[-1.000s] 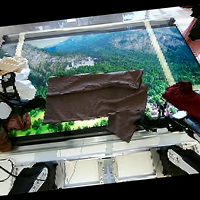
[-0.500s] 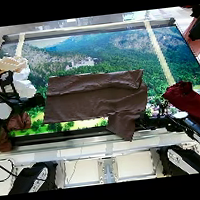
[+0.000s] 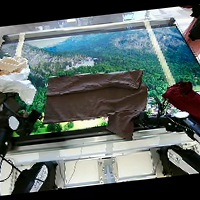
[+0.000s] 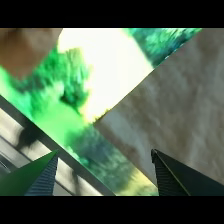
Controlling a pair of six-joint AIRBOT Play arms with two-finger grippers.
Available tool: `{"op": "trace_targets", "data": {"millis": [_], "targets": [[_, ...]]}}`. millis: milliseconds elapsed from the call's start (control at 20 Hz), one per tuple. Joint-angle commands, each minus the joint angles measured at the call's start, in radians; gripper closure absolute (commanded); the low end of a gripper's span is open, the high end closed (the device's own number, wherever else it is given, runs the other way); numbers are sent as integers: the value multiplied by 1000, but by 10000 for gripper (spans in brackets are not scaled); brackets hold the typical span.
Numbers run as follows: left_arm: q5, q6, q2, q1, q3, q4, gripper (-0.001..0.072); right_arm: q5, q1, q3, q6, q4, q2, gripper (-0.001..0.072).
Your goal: Fold the shirts.
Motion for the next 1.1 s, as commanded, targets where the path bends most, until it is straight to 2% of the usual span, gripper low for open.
{"op": "trace_targets", "data": {"millis": [0, 150, 350, 400, 450, 550, 700, 750, 850, 900, 950, 1050], "targets": [[95, 63, 0, 88, -94, -223, 78, 13, 0, 0, -15, 18, 1, 682], [136, 149, -23, 136, -134, -346, 79, 17, 0, 0, -15, 18, 1, 682], [234, 214, -63, 139, -136, -437, 84, 41, 0, 0, -15, 19, 1, 682], [253, 218, -70, 139, -136, -454, 154, 43, 0, 0, -15, 22, 1, 682], [262, 221, -83, 139, -135, -460, 193, 42, 0, 0, -15, 29, 1, 682], [254, 229, -124, 139, -135, -464, 197, 43, 0, 0, -15, 50, 1, 682], [259, 290, -177, 139, -135, -513, 199, 42, 0, 0, -33, 87, 1, 682], [263, 290, -190, 139, -135, -513, 225, 42, 0, 0, -34, 97, 1, 682], [269, 290, -207, 139, -135, -513, 471, 42, 0, 0, -34, 109, 1, 682], [275, 297, -207, 139, -135, -514, 566, 43, 0, 0, -35, 113, 1, 682], [281, 327, -207, 139, -134, -529, 689, 50, 0, 0, -49, 121, 1, 682], [271, 429, -204, 139, -120, -594, 694, 92, -2, 1, -63, 139, 17, 683]]}}
